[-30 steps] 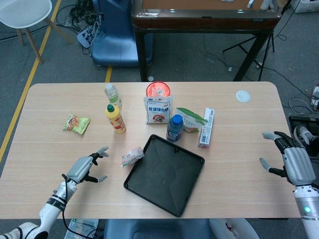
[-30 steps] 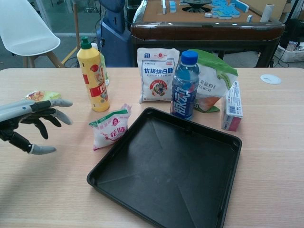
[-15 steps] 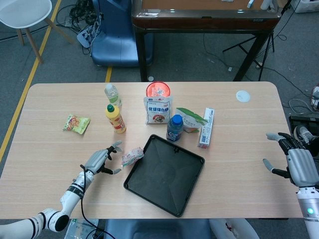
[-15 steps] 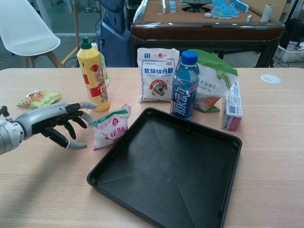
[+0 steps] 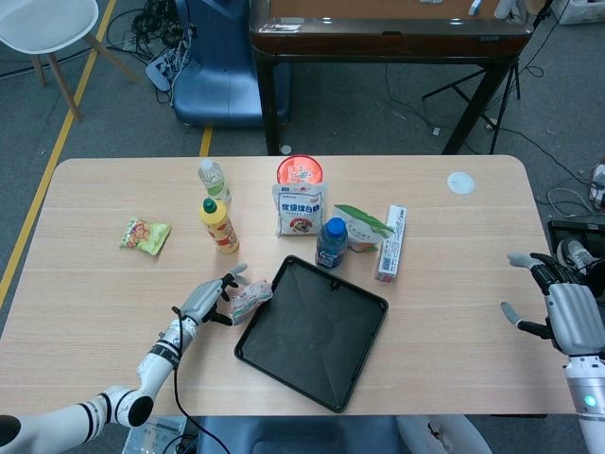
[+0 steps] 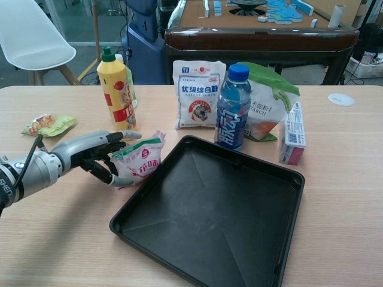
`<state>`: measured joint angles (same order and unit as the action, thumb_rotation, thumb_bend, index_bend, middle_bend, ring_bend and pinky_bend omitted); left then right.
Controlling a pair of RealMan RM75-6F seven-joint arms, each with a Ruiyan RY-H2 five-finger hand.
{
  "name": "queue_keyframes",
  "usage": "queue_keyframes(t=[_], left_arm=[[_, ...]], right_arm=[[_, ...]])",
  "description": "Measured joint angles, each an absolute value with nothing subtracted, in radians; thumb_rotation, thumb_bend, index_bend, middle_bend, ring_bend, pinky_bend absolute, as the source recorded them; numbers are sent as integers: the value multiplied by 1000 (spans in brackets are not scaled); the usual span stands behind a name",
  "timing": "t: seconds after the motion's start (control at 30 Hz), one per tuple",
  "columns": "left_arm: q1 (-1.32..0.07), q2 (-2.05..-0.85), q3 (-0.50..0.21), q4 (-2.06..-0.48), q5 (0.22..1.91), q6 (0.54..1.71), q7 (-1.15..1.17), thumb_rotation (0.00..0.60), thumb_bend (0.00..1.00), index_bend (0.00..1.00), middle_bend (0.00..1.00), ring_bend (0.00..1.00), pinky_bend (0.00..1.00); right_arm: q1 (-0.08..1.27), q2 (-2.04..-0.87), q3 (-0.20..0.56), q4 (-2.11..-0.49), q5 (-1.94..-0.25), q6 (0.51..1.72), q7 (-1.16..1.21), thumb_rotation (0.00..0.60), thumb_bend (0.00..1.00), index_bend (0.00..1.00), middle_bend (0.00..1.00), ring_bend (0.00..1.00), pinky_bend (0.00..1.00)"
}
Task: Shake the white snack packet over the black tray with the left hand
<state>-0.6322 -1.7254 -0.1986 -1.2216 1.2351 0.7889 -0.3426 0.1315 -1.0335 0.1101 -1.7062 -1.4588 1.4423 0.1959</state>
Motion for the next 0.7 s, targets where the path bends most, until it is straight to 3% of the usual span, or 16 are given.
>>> queue_keyframes(t=[0.7], left_arm=[[-667,-1806,-244,-1170,1155,771,-338,600,194,120,267,269,353]], right_arm=[[129,-1032,114,-1706,-1449,1436,193,600,261,229,293,163,202]])
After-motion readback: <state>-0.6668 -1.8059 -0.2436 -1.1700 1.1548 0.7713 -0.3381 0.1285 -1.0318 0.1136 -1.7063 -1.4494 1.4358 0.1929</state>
